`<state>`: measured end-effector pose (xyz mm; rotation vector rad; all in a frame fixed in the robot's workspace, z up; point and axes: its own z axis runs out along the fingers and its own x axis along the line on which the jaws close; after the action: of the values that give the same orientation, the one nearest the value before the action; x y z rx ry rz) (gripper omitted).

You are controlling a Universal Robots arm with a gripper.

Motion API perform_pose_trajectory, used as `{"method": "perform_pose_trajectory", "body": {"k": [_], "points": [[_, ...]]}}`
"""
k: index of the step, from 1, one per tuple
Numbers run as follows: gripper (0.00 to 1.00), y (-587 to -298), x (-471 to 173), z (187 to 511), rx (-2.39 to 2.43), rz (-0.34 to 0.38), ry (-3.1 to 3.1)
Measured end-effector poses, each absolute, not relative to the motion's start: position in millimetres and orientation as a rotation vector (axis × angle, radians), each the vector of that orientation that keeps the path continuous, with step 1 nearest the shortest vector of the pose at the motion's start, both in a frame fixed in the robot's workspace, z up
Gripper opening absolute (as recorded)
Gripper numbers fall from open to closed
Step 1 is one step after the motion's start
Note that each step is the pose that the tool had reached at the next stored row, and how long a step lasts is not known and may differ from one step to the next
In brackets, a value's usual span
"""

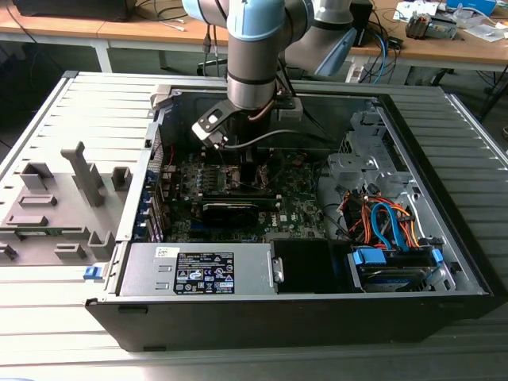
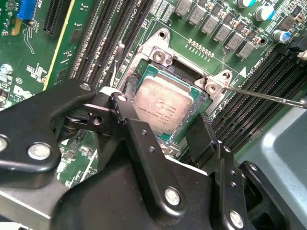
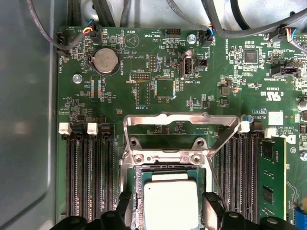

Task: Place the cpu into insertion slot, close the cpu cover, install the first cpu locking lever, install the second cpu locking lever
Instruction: 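Place the cpu into insertion slot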

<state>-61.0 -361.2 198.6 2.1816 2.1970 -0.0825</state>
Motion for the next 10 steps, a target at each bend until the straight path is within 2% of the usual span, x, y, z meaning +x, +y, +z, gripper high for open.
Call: {"method": "perform_pose_trajectory", "body": {"k": [10], "points": [[0.68,-358.1,-61.0,197.5,2.183,-0.081,2.197]]}}
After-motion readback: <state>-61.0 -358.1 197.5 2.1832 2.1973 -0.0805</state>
